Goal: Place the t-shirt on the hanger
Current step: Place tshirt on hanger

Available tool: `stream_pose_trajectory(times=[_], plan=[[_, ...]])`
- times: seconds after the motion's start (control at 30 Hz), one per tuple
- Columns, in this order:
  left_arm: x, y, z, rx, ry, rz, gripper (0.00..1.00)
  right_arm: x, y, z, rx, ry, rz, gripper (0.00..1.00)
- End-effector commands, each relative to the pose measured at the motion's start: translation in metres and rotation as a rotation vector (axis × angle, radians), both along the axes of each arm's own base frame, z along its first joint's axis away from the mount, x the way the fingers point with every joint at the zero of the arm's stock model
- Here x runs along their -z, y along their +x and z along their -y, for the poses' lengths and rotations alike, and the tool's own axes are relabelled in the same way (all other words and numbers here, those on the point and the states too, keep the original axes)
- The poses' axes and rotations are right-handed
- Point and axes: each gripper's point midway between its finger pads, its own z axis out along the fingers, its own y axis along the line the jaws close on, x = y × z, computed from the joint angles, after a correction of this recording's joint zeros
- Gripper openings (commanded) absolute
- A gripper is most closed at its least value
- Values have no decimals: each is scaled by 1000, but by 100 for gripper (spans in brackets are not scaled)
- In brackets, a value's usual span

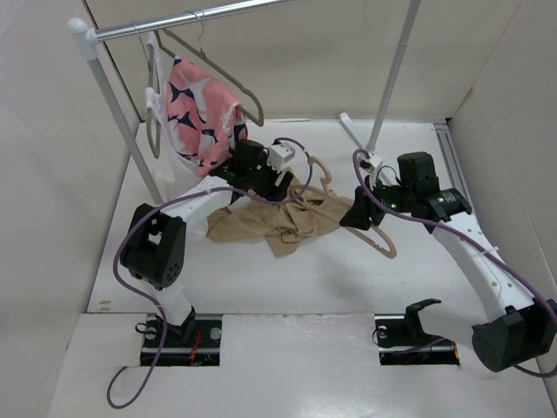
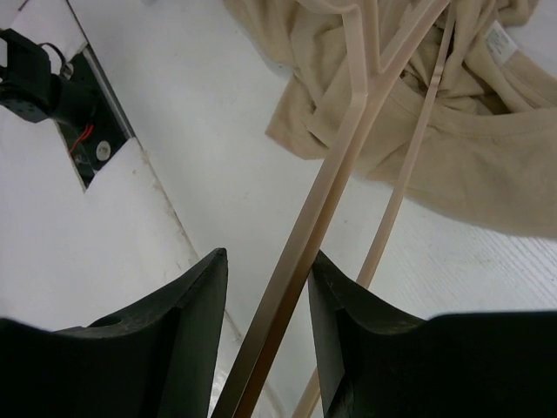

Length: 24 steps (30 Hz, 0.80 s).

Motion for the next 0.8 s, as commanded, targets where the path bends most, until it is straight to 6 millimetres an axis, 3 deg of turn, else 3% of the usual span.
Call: stream_pose_trajectory(times=[0.0,0.2,0.23,0.3,0.37,0.4,0.43,0.5,0.63,0.77], plan=[[17,7,-7,-70,15,-43,73,-13,7,9,12,-16,62,0],[15,32,4,-126,-43,-54,75,-3,0,12,2,-39,16,0],[23,37,4,-134,-47,-77,74,-4,-1,11,-5,-32,14,0],[22,43,10,-125,-47,-92,61,-4,-1,11,-5,-32,14,0],[36,38,11,-100,-46,-160,40,-7,0,11,-4,-30,23,0],[35,38,11,-92,-60,-168,12,-8,-1,10,-16,-25,28,0],[35,37,8,-86,-70,-184,0,-9,1,9,-17,-26,27,0],[28,33,9,-52,-88,-196,0,-12,0,6,-42,-11,26,0],[-16,30,11,68,-76,-92,0,-24,7,3,-84,-13,77,0],[-40,22,11,228,-35,23,0,-36,5,0,-144,6,129,0]])
